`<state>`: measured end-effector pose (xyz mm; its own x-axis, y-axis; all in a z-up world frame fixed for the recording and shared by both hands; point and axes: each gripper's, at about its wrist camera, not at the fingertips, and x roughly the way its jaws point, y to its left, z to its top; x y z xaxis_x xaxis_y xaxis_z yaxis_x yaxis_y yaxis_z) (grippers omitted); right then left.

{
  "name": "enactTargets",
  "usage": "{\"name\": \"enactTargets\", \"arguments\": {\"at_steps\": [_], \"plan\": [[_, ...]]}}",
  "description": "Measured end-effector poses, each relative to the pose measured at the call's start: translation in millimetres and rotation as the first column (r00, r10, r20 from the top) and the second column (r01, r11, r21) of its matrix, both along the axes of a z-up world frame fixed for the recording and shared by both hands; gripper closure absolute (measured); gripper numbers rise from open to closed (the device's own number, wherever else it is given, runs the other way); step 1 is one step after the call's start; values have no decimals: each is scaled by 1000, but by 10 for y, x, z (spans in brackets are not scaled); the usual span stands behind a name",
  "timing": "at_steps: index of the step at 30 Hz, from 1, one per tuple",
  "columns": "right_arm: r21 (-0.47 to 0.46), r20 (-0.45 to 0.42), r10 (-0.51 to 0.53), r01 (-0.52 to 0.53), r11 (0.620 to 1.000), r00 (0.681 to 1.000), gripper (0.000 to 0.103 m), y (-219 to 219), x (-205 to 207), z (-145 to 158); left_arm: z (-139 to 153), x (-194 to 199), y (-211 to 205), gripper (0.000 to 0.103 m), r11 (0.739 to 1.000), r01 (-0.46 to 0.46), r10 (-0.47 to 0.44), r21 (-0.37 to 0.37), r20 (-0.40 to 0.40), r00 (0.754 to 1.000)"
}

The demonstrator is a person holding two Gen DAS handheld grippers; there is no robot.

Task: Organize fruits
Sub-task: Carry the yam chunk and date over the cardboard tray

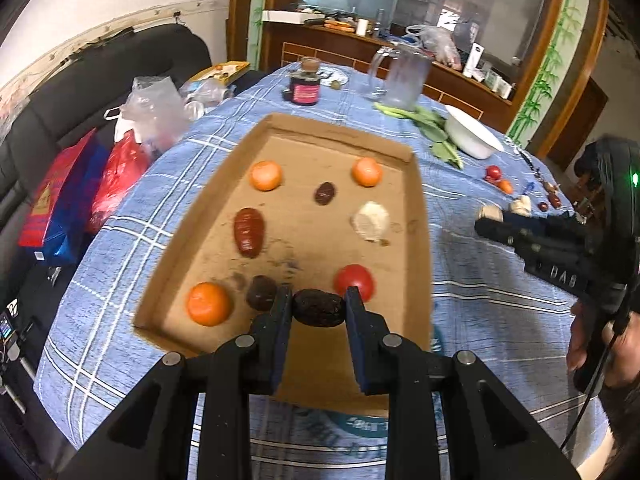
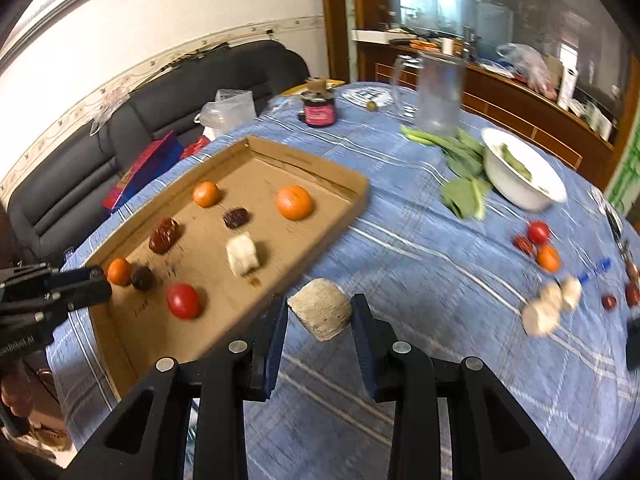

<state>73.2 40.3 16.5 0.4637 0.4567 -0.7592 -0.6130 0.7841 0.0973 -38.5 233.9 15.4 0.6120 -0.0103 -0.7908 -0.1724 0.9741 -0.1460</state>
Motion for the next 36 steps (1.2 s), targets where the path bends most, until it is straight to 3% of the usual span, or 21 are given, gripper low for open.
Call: {"name": "enactTargets", "arguments": {"at_steps": [11,22,36], "plan": [[-29,2,31,-31,999,1000,68,513,421,-33,-76,392,205,78,1000,-11,11,-8,-12,1000],[-51,-22,26,-28,998,999,68,614,803,-204,-220,932,277,78,1000,-4,5,11,-43,999],[-99,-58,217,-222,970,974,68,767,1036,-361,-450,1174,370,78,1000,-22,22,2,-107,994]]}}
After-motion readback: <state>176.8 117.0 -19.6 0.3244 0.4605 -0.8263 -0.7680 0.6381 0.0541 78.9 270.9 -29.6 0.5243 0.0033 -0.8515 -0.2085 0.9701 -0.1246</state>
